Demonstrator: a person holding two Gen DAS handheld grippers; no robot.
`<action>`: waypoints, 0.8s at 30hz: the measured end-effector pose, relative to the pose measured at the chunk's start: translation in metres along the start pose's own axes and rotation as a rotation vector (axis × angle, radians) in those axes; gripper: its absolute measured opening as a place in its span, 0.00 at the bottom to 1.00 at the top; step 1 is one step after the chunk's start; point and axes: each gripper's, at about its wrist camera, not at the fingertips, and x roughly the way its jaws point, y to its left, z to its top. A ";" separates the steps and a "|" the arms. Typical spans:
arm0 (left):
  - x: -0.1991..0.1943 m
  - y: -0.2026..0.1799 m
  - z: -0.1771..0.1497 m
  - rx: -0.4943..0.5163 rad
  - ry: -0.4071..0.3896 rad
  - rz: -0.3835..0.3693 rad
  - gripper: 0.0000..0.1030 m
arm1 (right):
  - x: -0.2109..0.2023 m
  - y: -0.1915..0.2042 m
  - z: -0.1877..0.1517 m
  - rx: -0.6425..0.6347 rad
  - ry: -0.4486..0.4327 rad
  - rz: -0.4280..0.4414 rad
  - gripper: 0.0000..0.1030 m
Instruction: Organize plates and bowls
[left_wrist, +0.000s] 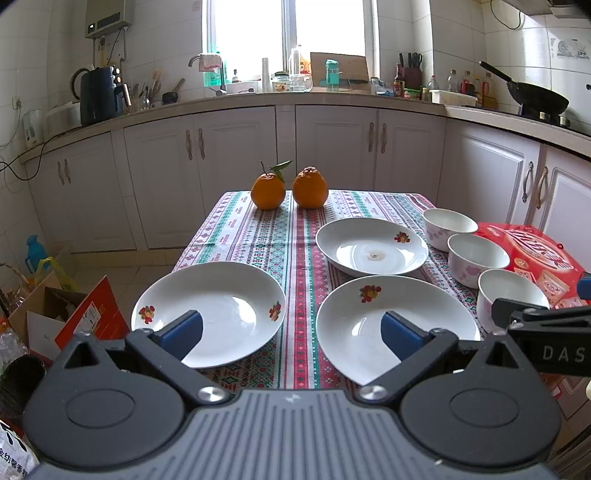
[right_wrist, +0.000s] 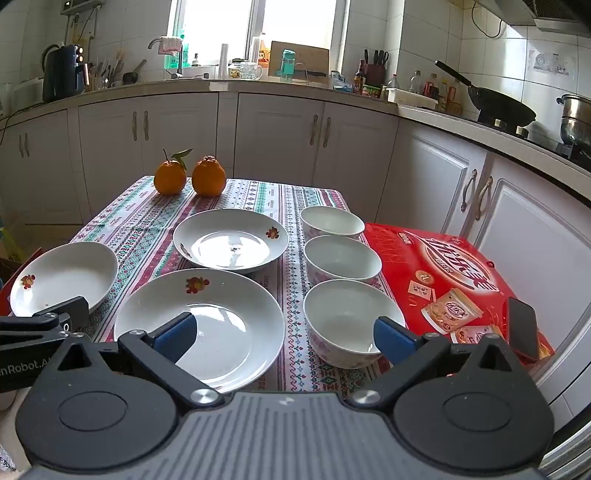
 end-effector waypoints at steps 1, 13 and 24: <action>0.000 0.000 0.001 -0.001 0.001 0.002 0.99 | 0.000 0.000 0.000 -0.001 -0.001 0.000 1.00; -0.001 0.000 0.002 -0.003 0.001 0.003 0.99 | 0.000 0.000 0.000 0.001 0.001 0.000 1.00; -0.001 0.000 0.002 -0.003 0.002 0.002 0.99 | 0.001 0.000 0.000 0.003 0.002 0.001 1.00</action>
